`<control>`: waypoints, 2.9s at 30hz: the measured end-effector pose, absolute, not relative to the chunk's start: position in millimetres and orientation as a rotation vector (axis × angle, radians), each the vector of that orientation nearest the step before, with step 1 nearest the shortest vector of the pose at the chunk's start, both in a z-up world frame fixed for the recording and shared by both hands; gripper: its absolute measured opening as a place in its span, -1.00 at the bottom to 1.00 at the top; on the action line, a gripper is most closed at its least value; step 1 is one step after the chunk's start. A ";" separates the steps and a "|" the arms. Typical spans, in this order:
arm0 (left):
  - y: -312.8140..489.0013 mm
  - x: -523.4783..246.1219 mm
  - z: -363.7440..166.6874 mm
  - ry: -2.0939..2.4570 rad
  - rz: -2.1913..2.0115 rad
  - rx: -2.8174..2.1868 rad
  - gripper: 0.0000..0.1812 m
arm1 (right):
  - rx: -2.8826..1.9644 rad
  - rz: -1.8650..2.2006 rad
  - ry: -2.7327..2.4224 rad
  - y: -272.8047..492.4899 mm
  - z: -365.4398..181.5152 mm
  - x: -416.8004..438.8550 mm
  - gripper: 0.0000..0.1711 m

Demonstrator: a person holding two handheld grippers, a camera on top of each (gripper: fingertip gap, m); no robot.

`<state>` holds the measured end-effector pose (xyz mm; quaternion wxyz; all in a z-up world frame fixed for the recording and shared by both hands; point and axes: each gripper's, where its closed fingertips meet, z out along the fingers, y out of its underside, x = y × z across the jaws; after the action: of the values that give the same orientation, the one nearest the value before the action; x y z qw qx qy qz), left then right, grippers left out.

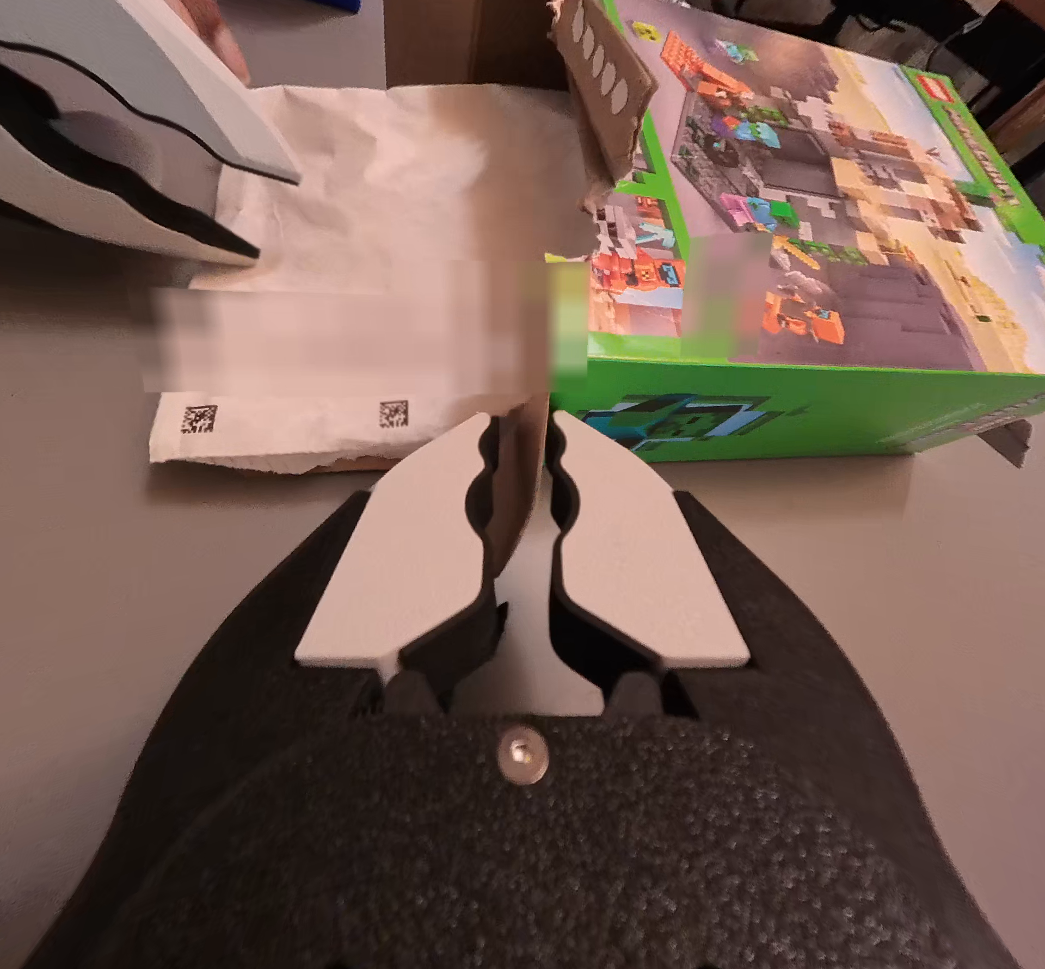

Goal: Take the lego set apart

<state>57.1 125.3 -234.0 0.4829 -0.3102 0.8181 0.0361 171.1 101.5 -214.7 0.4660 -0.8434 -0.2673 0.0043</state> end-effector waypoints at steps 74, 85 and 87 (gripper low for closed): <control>66.5 0.7 -77.6 1.810 -0.082 -0.817 -1.00 | -1.811 0.845 -1.159 28.0 -151.7 88.4 -0.98; 49.8 -9.6 -169.5 1.990 0.027 -0.809 -0.90 | -1.817 0.870 -1.128 21.6 -162.5 89.4 -0.99; 47.8 -5.5 -181.4 1.972 0.047 -0.794 -0.89 | -1.824 0.871 -1.122 21.3 -165.6 89.0 -0.99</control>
<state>-5.5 47.8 -181.4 0.4861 -0.3261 0.8105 0.0194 89.0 21.3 -165.6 0.4032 -0.7221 -0.4441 0.3446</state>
